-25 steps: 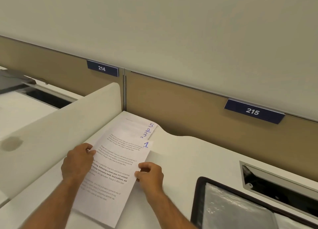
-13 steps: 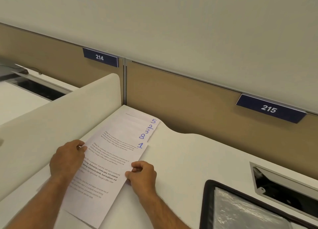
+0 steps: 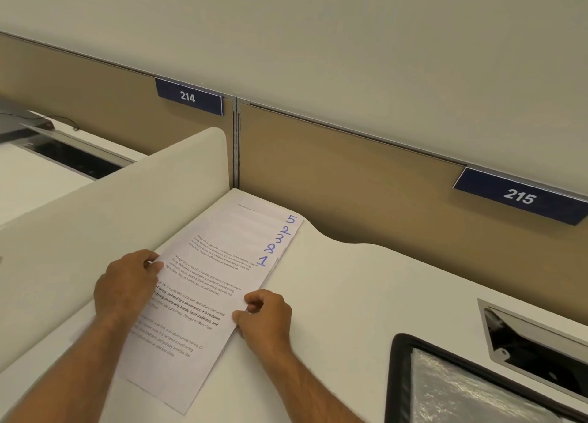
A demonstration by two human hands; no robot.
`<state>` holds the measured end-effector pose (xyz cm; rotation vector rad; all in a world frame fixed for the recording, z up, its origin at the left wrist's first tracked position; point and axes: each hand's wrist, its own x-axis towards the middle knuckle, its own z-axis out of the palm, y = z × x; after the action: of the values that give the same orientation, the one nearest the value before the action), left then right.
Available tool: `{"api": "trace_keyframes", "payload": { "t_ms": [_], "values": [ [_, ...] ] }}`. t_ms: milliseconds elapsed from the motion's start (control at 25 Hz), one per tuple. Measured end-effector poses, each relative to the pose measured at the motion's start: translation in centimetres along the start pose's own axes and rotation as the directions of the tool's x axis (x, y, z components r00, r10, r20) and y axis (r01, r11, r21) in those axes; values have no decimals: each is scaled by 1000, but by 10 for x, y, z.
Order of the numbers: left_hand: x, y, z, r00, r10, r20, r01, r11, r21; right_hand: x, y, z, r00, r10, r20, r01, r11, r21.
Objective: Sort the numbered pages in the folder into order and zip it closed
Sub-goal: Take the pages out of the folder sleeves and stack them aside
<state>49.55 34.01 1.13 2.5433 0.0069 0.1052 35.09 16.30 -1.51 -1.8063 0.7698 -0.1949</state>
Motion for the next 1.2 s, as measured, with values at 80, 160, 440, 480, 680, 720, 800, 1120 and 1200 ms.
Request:
{"api": "trace_keyframes", "payload": {
  "t_ms": [80,160,440,480,680,720,800,1120,1200],
  "values": [
    [2,-3,5,1000,-2,18,1,1000,22,0,0,-1,1000,-26,9,27,997,-68],
    [2,-6,10,1000,-9,29,8,1000,30,1,2,-1,999,-42,14,43,992,-115],
    [-2,-8,15,999,-15,51,2,969,246,4,2,-4,993,-102,51,111,969,-219],
    [-3,-7,14,999,-7,47,-6,964,267,3,1,-5,992,-108,60,118,971,-208],
    [-16,-1,2,991,137,-4,-132,957,257,-13,0,-20,991,-135,-2,135,988,-75],
    [-21,3,-1,982,188,-9,-180,953,245,-17,-1,-26,988,-155,-17,153,986,-69],
    [-33,10,-5,957,290,-28,-278,938,207,-26,-7,-38,979,-200,-31,196,976,-92],
    [-91,56,-33,808,581,-93,-561,809,176,-69,-21,-108,899,-435,47,397,764,-508],
    [-112,70,-34,794,605,-59,-587,788,186,-82,-15,-126,888,-457,48,389,692,-608]
  ]
}}
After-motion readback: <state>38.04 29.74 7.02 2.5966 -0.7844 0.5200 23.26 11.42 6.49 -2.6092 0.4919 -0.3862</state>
